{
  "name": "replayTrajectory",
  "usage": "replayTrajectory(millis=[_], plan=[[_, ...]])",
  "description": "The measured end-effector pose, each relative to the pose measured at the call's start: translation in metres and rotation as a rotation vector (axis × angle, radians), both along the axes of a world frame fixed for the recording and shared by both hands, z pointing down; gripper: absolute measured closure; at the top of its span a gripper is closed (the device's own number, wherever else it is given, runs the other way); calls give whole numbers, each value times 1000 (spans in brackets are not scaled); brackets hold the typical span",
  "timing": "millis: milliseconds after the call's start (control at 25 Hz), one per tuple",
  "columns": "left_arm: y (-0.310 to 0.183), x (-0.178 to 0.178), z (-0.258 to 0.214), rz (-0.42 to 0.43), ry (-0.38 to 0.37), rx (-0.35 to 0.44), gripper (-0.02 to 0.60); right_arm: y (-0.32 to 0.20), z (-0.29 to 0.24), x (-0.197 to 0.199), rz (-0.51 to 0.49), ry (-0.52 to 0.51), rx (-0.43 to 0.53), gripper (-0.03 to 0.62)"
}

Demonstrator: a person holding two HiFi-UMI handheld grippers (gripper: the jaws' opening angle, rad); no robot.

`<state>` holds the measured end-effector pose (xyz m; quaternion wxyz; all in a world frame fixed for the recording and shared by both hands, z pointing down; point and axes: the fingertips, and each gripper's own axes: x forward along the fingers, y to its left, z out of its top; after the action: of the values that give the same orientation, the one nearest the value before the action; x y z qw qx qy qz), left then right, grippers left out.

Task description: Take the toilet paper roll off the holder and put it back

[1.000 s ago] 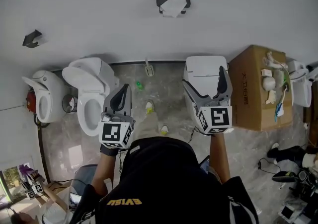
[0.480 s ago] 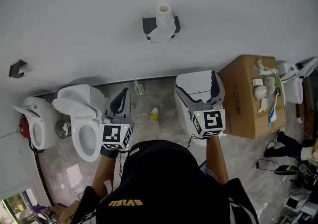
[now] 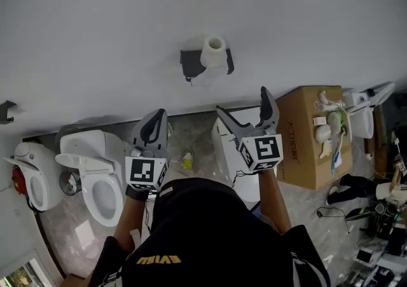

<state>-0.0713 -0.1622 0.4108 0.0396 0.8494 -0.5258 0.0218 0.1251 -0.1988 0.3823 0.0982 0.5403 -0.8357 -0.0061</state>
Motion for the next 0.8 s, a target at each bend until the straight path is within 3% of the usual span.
replayTrajectory(millis=[480,800], plan=[[-65,5,16,70,9,8,569,-78,8,-34,-26,45,10,13],[-68,3,21,37,29,3,571,-101,20,-36,-39,28,-14,13]])
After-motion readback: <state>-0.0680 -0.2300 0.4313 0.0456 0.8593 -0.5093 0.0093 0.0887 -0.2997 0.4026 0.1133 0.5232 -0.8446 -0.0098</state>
